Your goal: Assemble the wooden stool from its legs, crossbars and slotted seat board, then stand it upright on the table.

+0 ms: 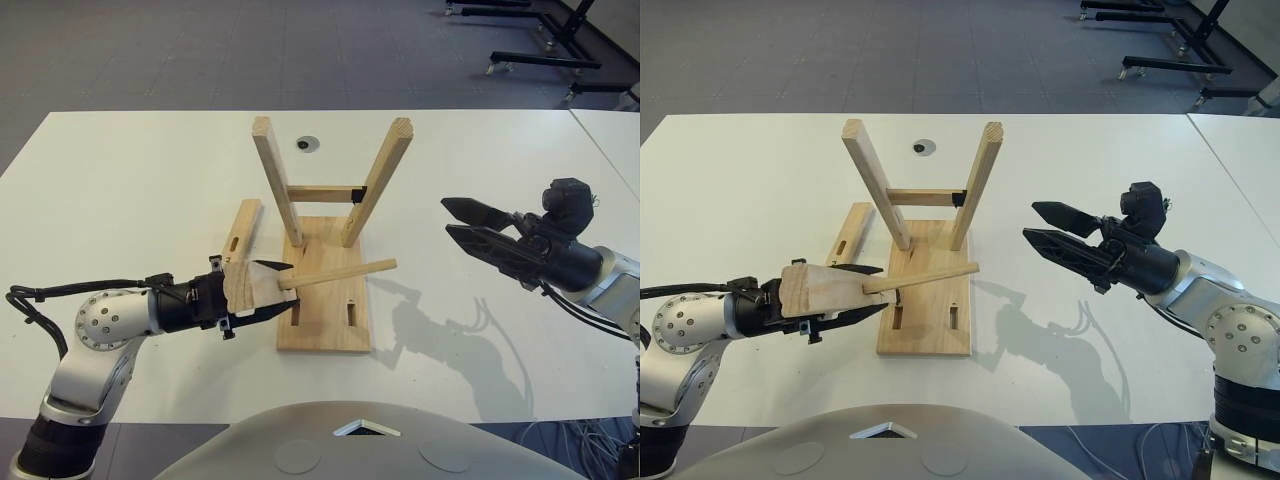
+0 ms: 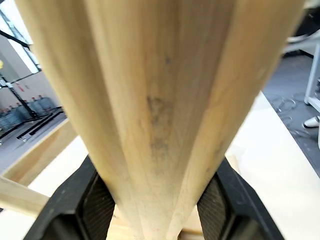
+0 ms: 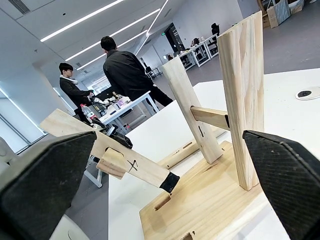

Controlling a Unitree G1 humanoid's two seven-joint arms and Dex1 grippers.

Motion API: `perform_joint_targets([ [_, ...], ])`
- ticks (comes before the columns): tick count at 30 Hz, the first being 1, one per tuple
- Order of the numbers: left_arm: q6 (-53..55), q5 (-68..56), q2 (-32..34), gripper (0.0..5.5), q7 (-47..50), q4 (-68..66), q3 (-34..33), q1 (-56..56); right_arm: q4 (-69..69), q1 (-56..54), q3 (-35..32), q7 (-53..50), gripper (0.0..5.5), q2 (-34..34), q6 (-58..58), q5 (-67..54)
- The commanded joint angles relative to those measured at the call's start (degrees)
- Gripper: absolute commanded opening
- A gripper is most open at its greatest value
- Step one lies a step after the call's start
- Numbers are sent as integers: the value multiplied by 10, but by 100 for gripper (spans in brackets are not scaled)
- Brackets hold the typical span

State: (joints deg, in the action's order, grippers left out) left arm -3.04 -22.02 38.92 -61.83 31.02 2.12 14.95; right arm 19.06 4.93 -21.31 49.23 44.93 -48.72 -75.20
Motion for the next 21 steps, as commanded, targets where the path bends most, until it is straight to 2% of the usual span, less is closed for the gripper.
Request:
perform_joint_targets([
  [1, 1, -23, 25, 204, -30, 0, 1, 4, -1, -10, 2, -3, 540, -7, -3, 12],
  [6, 19, -69, 19, 204, -41, -8, 1, -2, 4, -3, 2, -8, 540, -19, 0, 20],
  [21, 3, -48, 31, 204, -92, -64, 39, -24, -8, -16, 4, -3, 540, -33, 0, 38],
])
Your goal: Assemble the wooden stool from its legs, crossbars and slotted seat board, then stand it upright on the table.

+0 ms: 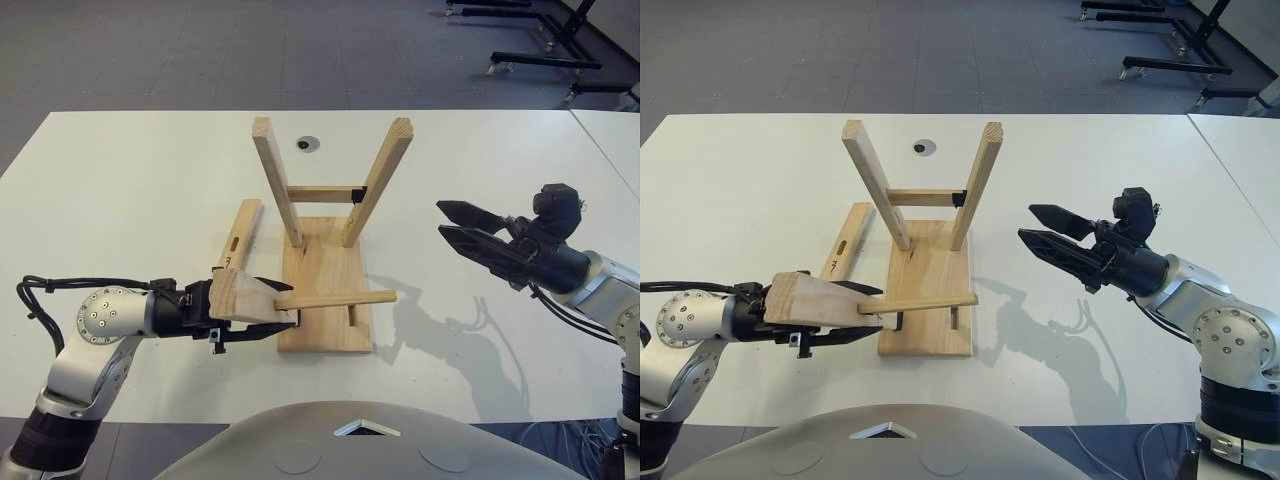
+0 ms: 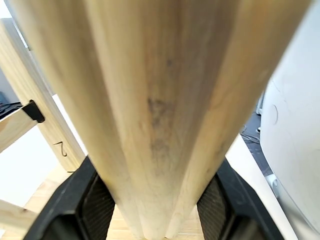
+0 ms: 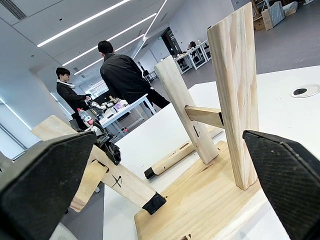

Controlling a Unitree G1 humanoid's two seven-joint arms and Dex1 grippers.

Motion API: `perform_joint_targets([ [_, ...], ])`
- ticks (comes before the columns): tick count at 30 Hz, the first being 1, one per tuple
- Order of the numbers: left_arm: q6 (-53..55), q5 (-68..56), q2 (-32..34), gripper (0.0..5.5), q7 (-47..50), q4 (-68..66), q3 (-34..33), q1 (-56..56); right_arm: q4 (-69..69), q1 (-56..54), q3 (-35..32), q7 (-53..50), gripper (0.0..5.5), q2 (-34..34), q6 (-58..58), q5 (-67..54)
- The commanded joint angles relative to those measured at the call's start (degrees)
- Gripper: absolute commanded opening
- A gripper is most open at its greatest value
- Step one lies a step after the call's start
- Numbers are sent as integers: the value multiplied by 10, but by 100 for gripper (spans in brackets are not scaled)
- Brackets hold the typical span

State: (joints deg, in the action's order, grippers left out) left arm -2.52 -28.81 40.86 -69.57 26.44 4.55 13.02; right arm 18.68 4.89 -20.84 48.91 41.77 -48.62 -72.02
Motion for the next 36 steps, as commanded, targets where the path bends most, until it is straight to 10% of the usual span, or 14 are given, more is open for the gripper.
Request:
perform_joint_targets([
  [1, -5, 23, 13, 204, -19, -24, 17, -8, -5, -18, 1, 1, 540, -2, -1, 8],
  [29, 10, 85, 48, 204, 78, 75, 75, 128, 10, -21, 10, -13, 540, -31, 3, 38],
  [36, 16, 78, 38, 320, 95, 32, 36, 60, 20, -15, 6, -20, 540, -38, 2, 34],
])
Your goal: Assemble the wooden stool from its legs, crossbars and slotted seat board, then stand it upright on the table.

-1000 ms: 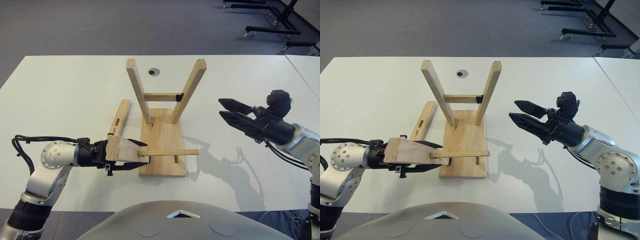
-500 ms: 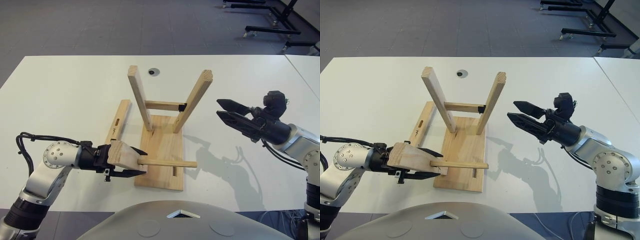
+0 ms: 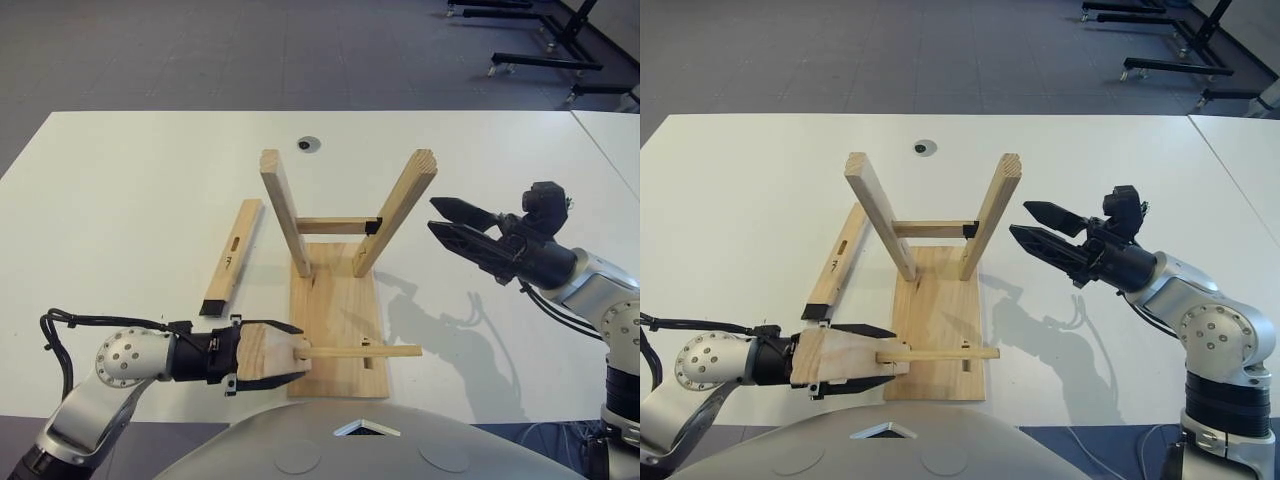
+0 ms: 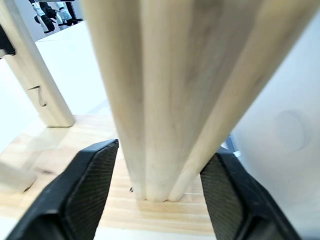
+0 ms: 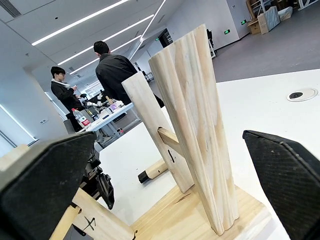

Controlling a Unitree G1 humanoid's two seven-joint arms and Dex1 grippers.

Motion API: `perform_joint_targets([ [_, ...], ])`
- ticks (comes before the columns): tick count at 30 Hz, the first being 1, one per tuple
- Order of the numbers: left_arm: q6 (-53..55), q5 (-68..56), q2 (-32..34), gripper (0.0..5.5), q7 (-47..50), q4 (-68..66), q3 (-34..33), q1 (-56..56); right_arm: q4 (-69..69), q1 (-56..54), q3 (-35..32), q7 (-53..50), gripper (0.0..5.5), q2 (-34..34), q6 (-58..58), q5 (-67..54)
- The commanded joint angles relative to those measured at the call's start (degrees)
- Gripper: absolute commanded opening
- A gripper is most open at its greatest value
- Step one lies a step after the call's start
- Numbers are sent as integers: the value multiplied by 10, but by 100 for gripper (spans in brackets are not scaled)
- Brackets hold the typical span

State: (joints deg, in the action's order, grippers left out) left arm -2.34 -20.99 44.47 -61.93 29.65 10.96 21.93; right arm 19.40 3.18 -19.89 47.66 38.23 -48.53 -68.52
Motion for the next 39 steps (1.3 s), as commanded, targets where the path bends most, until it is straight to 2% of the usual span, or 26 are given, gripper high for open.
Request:
perform_joint_targets([
  [1, 25, -4, 2, 335, 28, 15, -32, -31, 13, 2, -3, -8, 540, -4, 1, -1],
  [9, 125, -5, 4, 445, 102, 154, -27, -31, 13, 3, -5, -8, 540, -9, 2, 1],
  [16, 59, 6, 3, 530, 69, 46, -51, -38, 9, -2, -5, -5, 540, -8, 3, 3],
  [21, -14, 3, -2, 535, 28, -127, -89, -94, 12, 3, -8, -5, 540, -9, 4, 3],
  [23, -38, -3, -2, 535, 12, -155, -101, -92, 16, 10, -12, -7, 540, -11, 5, 2],
  [32, -82, -17, -12, 535, -10, -131, -110, -25, 16, 10, -7, -10, 540, -18, 11, 4],
  [39, -66, -30, 5, 535, -12, -113, -147, 14, 17, 18, -10, -11, 540, -18, 17, 4],
])
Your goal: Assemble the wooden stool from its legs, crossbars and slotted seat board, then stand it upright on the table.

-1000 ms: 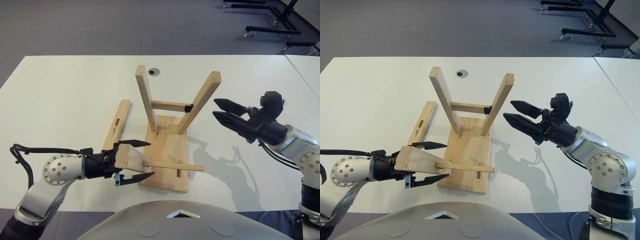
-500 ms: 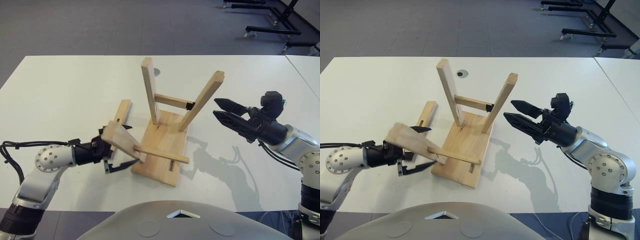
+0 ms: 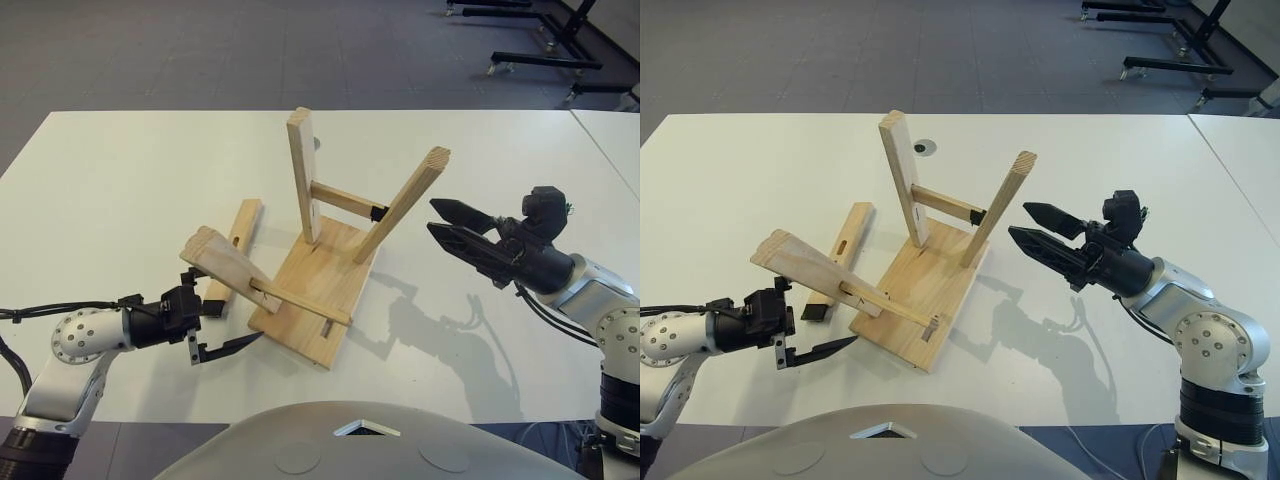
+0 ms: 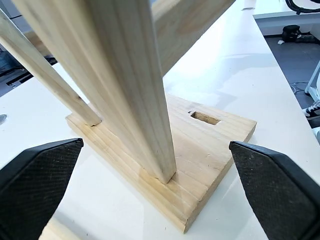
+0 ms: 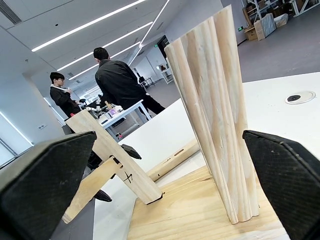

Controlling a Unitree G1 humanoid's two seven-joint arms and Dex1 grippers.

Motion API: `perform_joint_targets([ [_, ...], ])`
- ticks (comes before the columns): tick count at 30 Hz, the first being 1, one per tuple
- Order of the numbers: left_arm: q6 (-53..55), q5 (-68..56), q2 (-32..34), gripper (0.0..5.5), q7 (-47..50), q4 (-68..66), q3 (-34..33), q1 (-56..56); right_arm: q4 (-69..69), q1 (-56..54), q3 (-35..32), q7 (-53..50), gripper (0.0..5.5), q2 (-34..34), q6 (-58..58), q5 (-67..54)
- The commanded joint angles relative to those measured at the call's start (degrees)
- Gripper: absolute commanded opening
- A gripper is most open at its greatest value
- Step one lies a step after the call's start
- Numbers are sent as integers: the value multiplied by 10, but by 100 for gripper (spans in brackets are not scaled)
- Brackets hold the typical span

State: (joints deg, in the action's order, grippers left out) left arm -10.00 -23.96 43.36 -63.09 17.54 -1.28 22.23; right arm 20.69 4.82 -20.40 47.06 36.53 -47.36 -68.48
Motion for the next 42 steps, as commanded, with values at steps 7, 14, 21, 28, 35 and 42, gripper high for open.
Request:
perform_joint_targets([
  [7, 71, 20, 11, 535, 59, 10, -60, 20, 11, 14, -10, -11, 540, -5, 11, 5],
  [14, 140, 105, -55, 535, 217, -5, -40, -33, 23, 30, -17, -24, 540, -13, 24, 6],
  [21, 234, 176, -96, 535, 295, -58, 10, -55, 39, 42, -12, -41, 540, -29, 37, 7],
  [28, 304, 196, -75, 535, 297, -79, 23, -64, 58, 61, 9, -46, 540, -38, 51, 36],
  [35, 403, 129, -80, 446, 274, -78, 2, -61, 65, 73, 27, -47, 540, -45, 67, 61],
  [42, 469, 75, -77, 336, 249, -101, 6, -52, 62, 68, 40, -46, 540, -50, 78, 83],
])
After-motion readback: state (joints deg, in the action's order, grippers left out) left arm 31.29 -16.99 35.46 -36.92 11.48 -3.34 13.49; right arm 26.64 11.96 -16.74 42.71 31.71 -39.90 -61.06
